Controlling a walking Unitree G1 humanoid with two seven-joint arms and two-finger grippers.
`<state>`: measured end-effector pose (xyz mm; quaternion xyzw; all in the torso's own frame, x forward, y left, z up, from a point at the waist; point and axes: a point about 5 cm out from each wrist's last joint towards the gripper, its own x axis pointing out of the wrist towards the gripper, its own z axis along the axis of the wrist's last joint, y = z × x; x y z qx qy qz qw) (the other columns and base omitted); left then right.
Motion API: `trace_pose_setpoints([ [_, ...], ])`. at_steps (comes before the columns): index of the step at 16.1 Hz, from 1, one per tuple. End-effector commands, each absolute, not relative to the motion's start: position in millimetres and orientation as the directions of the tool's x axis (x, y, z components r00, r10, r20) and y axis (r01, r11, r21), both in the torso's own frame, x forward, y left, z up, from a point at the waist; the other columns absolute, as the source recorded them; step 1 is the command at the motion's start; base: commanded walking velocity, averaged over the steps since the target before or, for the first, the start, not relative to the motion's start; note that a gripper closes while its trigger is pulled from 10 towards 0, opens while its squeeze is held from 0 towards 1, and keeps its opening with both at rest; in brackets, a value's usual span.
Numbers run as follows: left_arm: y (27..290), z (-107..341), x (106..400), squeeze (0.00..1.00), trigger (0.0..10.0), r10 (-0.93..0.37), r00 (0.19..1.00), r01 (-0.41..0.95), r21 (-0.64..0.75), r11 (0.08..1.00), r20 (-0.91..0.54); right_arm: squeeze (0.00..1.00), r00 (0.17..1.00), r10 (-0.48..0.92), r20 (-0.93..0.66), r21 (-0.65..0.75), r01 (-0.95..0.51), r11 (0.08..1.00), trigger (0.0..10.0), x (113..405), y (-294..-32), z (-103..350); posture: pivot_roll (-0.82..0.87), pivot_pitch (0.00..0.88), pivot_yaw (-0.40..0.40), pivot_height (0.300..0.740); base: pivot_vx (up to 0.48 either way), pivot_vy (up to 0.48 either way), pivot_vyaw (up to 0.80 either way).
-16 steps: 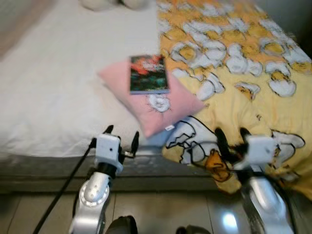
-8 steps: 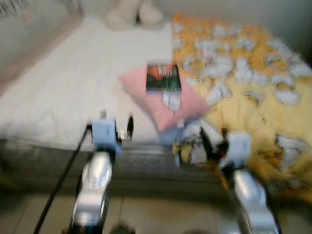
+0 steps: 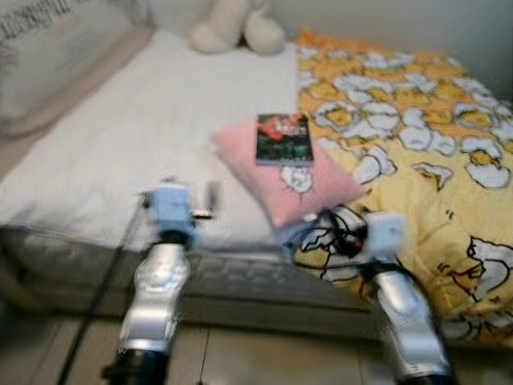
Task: Clean up the room
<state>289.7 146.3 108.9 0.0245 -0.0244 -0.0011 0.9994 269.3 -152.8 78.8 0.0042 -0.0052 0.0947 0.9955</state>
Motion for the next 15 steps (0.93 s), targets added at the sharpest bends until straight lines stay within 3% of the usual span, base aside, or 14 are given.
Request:
trace_pose_setpoints([
  [1,131.0,115.5,295.8,0.0,10.0,-0.045,0.997,0.043,0.038,0.998,0.066,0.0,0.989,0.147,0.002,-0.005,-0.147,0.989,10.0,268.2,-167.7,75.3,0.01,0.0,-0.002,0.74,0.469,0.0,0.0],
  [9,119.2,118.8,302.3,0.0,10.0,-0.114,0.989,0.108,0.069,0.992,0.089,0.0,0.989,0.149,0.015,-0.022,-0.149,0.989,10.0,268.3,-169.0,74.1,-0.01,0.0,-0.003,0.74,0.468,0.0,0.0],
  [13,114.4,123.5,305.7,0.0,10.0,-0.118,0.987,0.11,0.078,0.991,0.108,0.0,0.987,0.13,0.094,-0.037,-0.127,0.991,10.0,270.7,-170.1,93.1,-0.03,0.0,-0.002,0.74,0.469,0.0,0.0],
  [15,115.5,125.6,316.4,0.0,10.0,-0.113,0.99,0.106,0.077,0.991,0.085,0.0,0.987,0.122,0.105,-0.035,-0.119,0.992,10.0,270.2,-171.2,95.9,-0.04,0.0,-0.001,0.74,0.141,0.0,0.0],
])
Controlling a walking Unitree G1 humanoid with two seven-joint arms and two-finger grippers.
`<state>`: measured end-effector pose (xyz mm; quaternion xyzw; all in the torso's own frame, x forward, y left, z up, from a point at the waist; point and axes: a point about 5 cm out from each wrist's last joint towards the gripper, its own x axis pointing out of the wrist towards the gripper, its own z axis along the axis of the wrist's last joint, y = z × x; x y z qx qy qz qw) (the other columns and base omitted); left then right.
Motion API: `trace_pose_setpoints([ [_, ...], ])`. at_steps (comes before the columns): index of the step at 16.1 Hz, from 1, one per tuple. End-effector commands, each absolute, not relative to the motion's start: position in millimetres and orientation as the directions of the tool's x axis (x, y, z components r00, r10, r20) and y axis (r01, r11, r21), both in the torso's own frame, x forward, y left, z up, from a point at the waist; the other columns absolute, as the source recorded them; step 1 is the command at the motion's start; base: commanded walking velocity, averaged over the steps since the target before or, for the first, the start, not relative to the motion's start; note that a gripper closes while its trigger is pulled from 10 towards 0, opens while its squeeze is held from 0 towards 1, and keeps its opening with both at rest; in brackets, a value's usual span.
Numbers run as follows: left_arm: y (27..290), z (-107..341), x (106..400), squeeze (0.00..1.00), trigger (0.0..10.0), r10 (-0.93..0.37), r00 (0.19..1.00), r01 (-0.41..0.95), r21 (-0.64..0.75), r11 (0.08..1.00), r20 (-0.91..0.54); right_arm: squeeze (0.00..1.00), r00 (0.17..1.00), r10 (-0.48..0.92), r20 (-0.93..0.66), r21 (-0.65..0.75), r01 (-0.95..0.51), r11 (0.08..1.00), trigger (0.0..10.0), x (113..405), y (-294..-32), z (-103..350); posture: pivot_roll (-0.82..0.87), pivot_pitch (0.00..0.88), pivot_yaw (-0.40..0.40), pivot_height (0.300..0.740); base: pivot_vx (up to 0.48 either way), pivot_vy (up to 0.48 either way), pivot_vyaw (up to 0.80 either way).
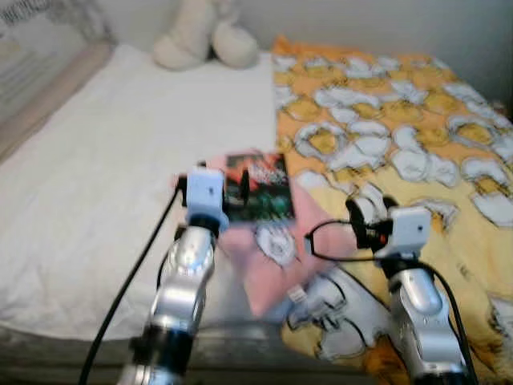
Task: Clean up the room
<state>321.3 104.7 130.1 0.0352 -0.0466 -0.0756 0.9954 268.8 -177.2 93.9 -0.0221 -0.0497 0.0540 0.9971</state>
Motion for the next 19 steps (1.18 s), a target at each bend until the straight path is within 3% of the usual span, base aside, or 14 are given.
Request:
trace_pose_setpoints([
  [1,118.1,123.4,331.0,0.0,10.0,-0.134,0.991,0.133,0.068,0.989,0.008,0.0,0.988,0.112,0.102,-0.03,-0.109,0.994,10.0,268.5,-173.0,95.5,-0.05,0.0,0.0,0.74,0.0,0.0,0.0],
  [4,122.6,123.8,349.9,0.0,10.0,-0.197,0.977,0.191,-0.083,0.978,-0.082,0.0,0.99,0.109,0.087,-0.029,-0.107,0.994,10.0,262.4,-172.5,91.5,-0.06,0.0,0.01,0.74,0.0,0.0,0.0],
  [6,112.0,128.4,360.9,0.0,10.0,-0.338,0.935,0.316,-0.181,0.931,-0.11,0.0,0.992,0.1,0.076,-0.024,-0.098,0.995,10.0,257.8,-171.9,89.5,-0.08,0.0,0.019,0.74,0.0,0.0,0.0],
  [10,112.0,122.7,371.9,0.0,10.0,-0.372,0.917,0.314,-0.318,0.895,-0.143,0.0,0.994,0.089,0.063,-0.02,-0.088,0.996,10.0,253.5,-173.0,87.5,-0.08,0.0,0.02,0.74,0.0,0.0,0.0],
  [14,100.9,107.3,372.5,0.0,10.0,-0.394,0.894,0.322,-0.306,0.896,-0.212,0.0,0.994,0.101,0.044,-0.027,-0.1,0.995,10.0,247.9,-171.8,85.3,-0.1,0.0,0.015,0.74,0.0,0.0,0.0],
  [19,106.5,81.5,363.2,0.0,10.0,-0.334,0.896,0.255,-0.277,0.926,-0.291,0.0,0.995,0.098,0.022,-0.04,-0.097,0.994,10.0,243.4,-176.9,83.1,-0.11,0.0,0.007,0.74,0.0,0.0,0.0],
])
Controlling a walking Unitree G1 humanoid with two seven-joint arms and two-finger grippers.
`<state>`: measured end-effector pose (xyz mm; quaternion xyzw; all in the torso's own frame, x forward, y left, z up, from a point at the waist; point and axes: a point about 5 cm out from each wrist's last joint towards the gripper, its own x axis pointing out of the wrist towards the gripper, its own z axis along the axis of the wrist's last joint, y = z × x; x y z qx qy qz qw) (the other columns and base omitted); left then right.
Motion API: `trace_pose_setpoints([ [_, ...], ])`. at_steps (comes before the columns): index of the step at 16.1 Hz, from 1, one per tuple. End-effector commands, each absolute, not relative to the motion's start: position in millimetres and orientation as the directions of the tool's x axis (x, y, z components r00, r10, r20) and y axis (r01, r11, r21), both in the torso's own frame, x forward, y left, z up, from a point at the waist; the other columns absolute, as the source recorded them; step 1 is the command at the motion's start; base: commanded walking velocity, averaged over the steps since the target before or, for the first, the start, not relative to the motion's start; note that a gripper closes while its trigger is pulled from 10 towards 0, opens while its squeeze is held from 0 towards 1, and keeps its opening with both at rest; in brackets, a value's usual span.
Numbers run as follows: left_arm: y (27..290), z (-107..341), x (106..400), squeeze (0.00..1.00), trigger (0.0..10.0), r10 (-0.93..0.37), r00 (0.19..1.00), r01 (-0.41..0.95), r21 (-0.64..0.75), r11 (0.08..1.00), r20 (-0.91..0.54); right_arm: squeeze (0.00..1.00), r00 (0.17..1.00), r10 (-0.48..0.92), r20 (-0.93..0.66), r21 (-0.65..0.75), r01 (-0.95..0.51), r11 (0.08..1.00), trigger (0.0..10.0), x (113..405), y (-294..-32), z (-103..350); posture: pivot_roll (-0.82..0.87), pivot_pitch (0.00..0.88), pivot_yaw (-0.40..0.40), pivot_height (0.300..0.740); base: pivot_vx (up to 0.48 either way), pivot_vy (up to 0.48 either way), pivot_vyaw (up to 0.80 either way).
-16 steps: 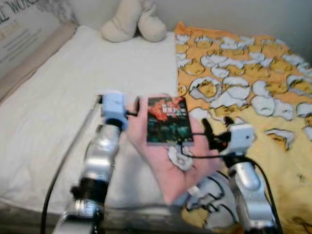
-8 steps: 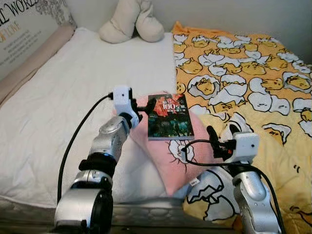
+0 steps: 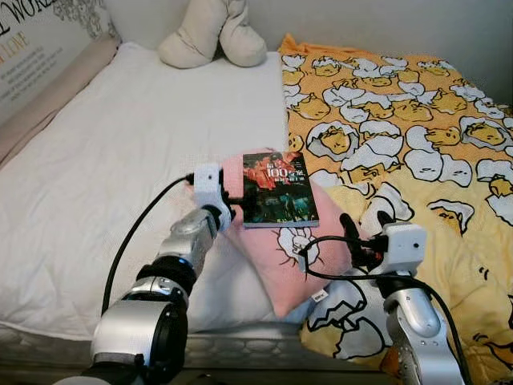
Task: Clean up the room
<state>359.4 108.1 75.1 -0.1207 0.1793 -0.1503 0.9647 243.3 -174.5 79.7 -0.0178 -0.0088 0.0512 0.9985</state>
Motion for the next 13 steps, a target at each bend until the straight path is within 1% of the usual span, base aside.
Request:
trace_pose_setpoints([
  [1,101.4,77.6,360.9,0.0,10.0,-0.347,0.886,0.27,-0.268,0.925,-0.307,0.0,0.995,0.101,0.013,-0.043,-0.1,0.994,10.0,242.3,-177.4,81.7,-0.11,0.0,0.004,0.74,0.0,0.0,0.0],
  [2,99.5,74.1,359.0,0.0,10.0,-0.343,0.88,0.274,-0.238,0.932,-0.33,0.0,0.995,0.104,0.007,-0.045,-0.104,0.994,10.0,242.0,-177.1,80.6,-0.11,0.0,0.002,0.74,0.0,0.0,0.0],
  [4,94.7,71.8,357.4,0.0,10.0,-0.349,0.878,0.265,-0.274,0.925,-0.329,0.0,0.994,0.109,0.003,-0.045,-0.109,0.993,10.0,243.0,-176.1,80.0,-0.11,0.0,0.001,0.74,0.0,0.0,0.0],
  [6,84.4,79.1,359.3,0.0,10.0,-0.398,0.874,0.312,-0.308,0.899,-0.278,0.0,0.994,0.111,0.004,-0.045,-0.11,0.993,10.0,244.2,-176.0,81.2,-0.11,0.0,0.002,0.74,0.0,0.0,0.0],
  [8,74.7,79.1,356.7,0.0,10.0,-0.454,0.85,0.382,-0.282,0.88,-0.268,0.0,0.994,0.11,-0.001,-0.045,-0.11,0.993,10.0,245.2,-176.3,80.6,-0.11,0.0,0.001,0.74,0.0,0.0,0.0],
  [9,75.2,65.5,349.6,0.0,7.5,-0.442,0.823,0.402,-0.184,0.897,-0.356,0.0,0.994,0.114,-0.003,-0.045,-0.114,0.993,10.0,245.3,-175.4,80.1,-0.11,0.0,0.0,0.74,0.0,0.0,0.0],
  [10,75.6,60.2,346.5,0.0,0.0,-0.438,0.811,0.411,-0.154,0.898,-0.388,0.0,0.993,0.114,-0.004,-0.045,-0.114,0.992,10.0,245.3,-175.1,80.0,-0.11,0.0,0.0,0.74,0.0,0.0,0.0],
  [11,76.0,55.0,343.5,0.0,0.0,-0.433,0.8,0.405,-0.158,0.901,-0.416,0.0,0.993,0.115,-0.005,-0.045,-0.115,0.992,10.0,245.3,-174.9,79.9,-0.11,0.0,0.0,0.74,0.0,0.0,0.0],
  [13,71.9,45.3,335.8,0.0,0.0,-0.462,0.759,0.418,-0.201,0.886,-0.459,0.0,0.993,0.114,-0.012,-0.046,-0.115,0.992,10.0,245.6,-175.9,78.4,-0.11,0.0,-0.002,0.74,0.0,0.0,0.0],
])
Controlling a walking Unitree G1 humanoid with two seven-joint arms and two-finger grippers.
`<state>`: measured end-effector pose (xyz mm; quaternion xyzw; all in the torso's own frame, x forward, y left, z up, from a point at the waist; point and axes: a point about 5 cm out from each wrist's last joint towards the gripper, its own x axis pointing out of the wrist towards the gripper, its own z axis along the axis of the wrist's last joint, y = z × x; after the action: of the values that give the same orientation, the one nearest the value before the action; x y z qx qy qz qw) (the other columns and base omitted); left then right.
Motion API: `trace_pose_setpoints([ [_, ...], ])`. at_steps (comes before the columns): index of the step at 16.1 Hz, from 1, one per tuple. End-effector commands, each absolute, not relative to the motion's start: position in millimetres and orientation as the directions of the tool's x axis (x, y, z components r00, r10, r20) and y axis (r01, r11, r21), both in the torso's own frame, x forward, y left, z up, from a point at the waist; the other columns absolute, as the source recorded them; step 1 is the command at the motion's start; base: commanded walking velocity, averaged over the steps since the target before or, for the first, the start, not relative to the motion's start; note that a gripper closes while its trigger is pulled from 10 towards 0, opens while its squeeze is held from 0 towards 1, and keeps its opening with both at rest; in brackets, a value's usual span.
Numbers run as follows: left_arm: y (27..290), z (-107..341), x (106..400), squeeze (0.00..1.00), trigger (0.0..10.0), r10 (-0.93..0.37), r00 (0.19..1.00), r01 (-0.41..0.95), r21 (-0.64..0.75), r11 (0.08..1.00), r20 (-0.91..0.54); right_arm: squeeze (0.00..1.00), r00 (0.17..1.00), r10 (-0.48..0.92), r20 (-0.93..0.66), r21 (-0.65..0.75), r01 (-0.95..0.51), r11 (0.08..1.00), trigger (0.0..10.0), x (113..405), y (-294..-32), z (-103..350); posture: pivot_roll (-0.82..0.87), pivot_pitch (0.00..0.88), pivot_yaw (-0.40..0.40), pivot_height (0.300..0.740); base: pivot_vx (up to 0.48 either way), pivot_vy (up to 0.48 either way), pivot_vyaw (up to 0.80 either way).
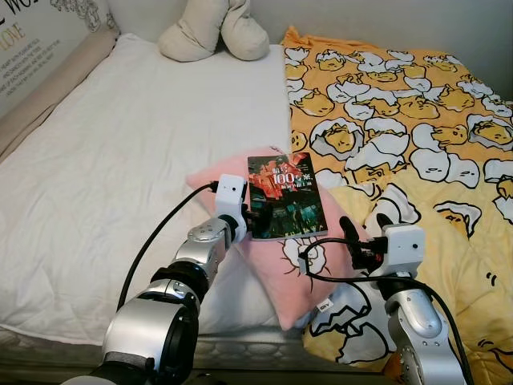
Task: Clean up the room
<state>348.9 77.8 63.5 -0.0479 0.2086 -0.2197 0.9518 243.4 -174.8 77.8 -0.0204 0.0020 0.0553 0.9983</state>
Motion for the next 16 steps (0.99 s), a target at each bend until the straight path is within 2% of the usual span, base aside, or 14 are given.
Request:
trace_pose_setpoints([
  [1,71.3,42.1,333.1,0.0,0.0,-0.473,0.744,0.424,-0.213,0.88,-0.472,0.0,0.993,0.114,-0.016,-0.045,-0.114,0.992,10.0,246.2,-176.1,77.6,-0.11,0.0,-0.003,0.74,0.0,0.0,0.0],
  [4,74.2,40.3,332.3,0.0,0.0,-0.471,0.747,0.393,-0.26,0.882,-0.469,0.0,0.993,0.115,-0.018,-0.044,-0.116,0.992,10.0,248.6,-175.3,77.3,-0.11,0.0,-0.003,0.74,0.0,0.0,0.0],
  [8,78.6,59.1,345.3,0.0,0.0,-0.477,0.816,0.292,-0.479,0.828,-0.327,0.0,0.993,0.118,-0.017,-0.042,-0.119,0.992,10.0,252.8,-175.5,77.6,-0.1,0.0,-0.009,0.74,0.0,0.0,0.0],
  [14,82.2,76.8,355.2,0.0,0.0,-0.493,0.837,0.36,-0.442,0.822,-0.236,0.0,0.992,0.125,-0.014,-0.038,-0.126,0.991,10.0,261.9,-174.6,78.5,-0.07,0.0,-0.024,0.74,0.0,0.0,0.0],
  [16,89.4,97.6,365.4,0.0,0.0,-0.506,0.852,0.411,-0.43,0.803,-0.131,0.0,0.991,0.132,-0.01,-0.035,-0.133,0.991,10.0,267.9,-172.8,78.7,-0.05,0.0,-0.027,0.74,0.0,0.0,0.0],
])
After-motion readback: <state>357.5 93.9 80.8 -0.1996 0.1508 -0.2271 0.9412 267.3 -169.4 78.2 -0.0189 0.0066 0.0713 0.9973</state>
